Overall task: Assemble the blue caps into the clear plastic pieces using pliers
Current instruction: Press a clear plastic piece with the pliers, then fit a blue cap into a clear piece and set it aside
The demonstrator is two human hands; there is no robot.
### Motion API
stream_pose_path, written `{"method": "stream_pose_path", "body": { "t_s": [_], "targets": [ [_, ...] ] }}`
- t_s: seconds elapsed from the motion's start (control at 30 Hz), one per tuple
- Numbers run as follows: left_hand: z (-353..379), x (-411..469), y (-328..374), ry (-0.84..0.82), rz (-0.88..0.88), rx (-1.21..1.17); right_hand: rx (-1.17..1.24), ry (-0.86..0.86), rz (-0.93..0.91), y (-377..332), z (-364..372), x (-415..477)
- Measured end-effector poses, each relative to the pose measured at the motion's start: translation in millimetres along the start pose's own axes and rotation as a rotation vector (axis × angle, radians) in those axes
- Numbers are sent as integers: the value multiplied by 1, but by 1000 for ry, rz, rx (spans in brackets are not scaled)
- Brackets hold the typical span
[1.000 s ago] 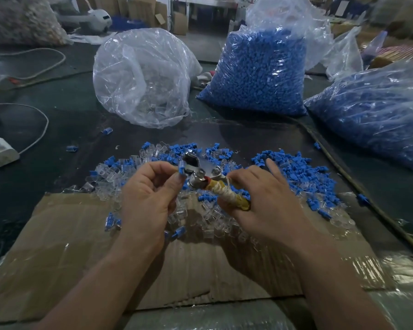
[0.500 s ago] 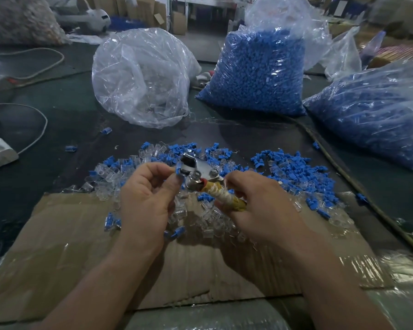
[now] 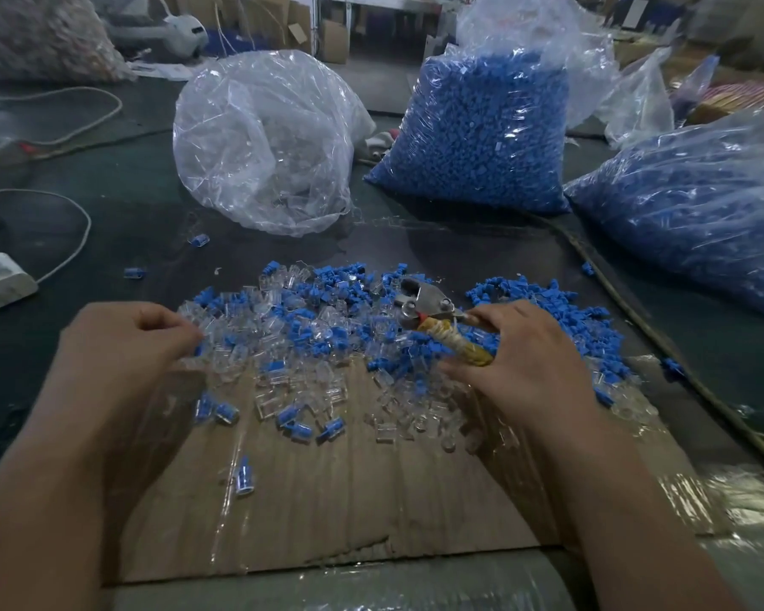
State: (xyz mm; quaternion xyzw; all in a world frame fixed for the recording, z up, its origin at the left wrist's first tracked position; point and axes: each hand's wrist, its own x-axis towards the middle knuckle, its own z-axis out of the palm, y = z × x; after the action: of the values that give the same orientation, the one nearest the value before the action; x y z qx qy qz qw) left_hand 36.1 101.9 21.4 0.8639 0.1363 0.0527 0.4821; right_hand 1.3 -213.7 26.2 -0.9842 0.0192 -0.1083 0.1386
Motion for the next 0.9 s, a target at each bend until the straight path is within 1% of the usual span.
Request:
{"method": "stream_pose_path", "body": {
  "t_s": [0.1, 0.2, 0.3, 0.37, 0.4, 0.47, 0.53, 0.63, 0.67, 0.73, 0.9],
  "targets": [
    [-7, 2, -4, -64, -40, 161, -43, -16, 32, 5, 4, 2],
    [-4, 0, 5, -153, -122, 260, -47, -27, 57, 8, 7, 4],
    [0, -1, 15, -197, -193, 289, -43, -61, 73, 10, 9, 5],
    [0, -1, 17, -197, -189, 293, -36, -88, 80, 10, 10, 5],
    [1, -1, 16, -168, -166, 294, -33, -99, 81, 10, 10, 5],
    [4, -3, 15, -42, -71, 276, -32, -122, 86, 9, 10, 6],
    [10, -10, 21, 96, 85, 252, -26, -134, 97, 10, 11, 7],
    [27, -29, 35, 190, 327, 223, -9, -145, 107, 10, 12, 8],
    [35, -34, 38, 190, 389, 223, -4, -148, 107, 10, 13, 9],
    [51, -41, 40, 134, 511, 249, 5, -157, 109, 10, 14, 10],
    [75, -49, 40, -108, 808, 382, 46, -220, 113, 6, 13, 10]
  ]
}}
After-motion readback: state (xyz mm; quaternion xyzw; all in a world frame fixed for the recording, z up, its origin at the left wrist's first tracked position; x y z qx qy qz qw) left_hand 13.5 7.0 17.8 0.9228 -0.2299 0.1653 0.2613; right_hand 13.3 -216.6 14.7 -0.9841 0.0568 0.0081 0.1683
